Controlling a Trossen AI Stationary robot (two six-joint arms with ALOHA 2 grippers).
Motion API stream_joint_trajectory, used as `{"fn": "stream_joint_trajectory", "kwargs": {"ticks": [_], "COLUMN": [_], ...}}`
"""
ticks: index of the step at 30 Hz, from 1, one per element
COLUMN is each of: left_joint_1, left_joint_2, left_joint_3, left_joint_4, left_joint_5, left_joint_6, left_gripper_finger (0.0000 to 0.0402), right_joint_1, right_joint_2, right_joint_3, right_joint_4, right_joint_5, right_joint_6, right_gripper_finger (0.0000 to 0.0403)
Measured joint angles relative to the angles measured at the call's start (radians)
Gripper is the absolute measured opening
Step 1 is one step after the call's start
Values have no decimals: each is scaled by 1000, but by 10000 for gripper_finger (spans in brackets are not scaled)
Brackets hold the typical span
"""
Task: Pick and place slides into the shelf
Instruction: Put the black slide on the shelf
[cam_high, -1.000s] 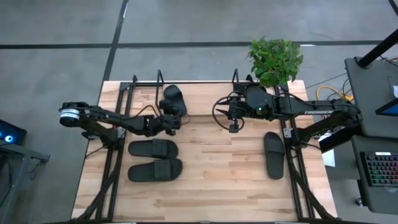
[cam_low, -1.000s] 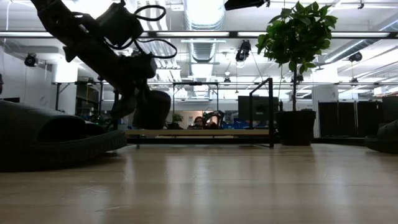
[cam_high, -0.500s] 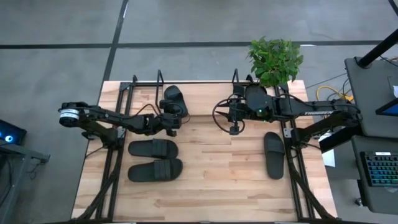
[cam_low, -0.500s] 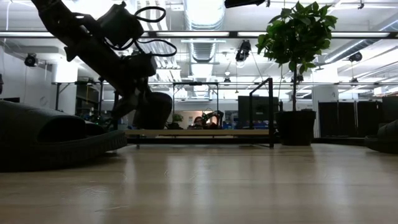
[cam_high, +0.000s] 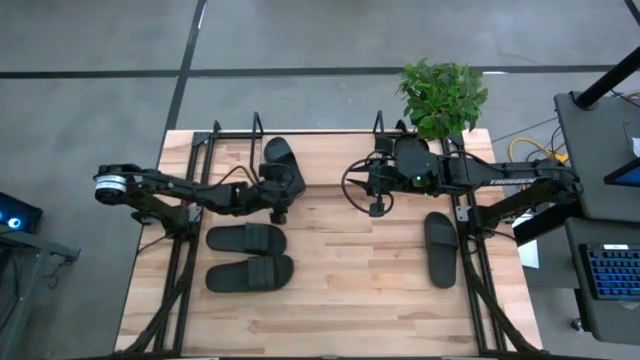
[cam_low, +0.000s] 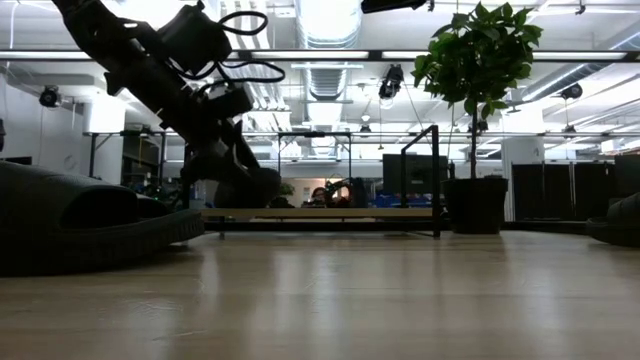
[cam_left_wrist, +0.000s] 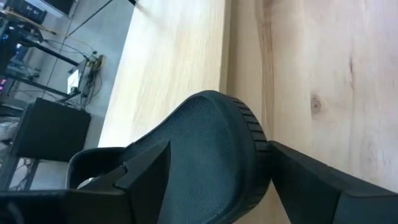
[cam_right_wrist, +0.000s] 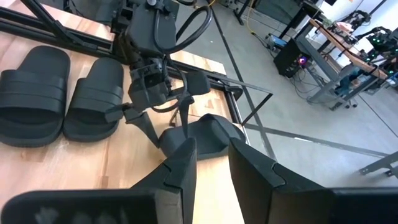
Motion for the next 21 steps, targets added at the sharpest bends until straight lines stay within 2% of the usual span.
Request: {"fn": "stream_joint_trajectory", "kwargs": {"ticks": [5, 11, 18, 21], "left_joint_1": [0, -3, -16, -19], "left_joint_2": [-10, -20, -38, -62], "left_joint_3": [2, 2, 12, 27], "left_joint_4": [-28, -25, -28, -29], "left_joint_5": [6, 59, 63, 29], "left_joint_6": [-27, -63, -107, -135], "left_gripper_finger": [249, 249, 249, 249], "right_joint_1": [0, 0, 0, 0], "right_joint_2": [0, 0, 0, 0], "right_joint_3": [0, 0, 0, 0], "right_joint_4": [0, -2, -2, -3], "right_joint_5": [0, 0, 0, 0], "right_joint_6": [0, 0, 1, 0], "right_gripper_finger": [84, 84, 84, 84]}}
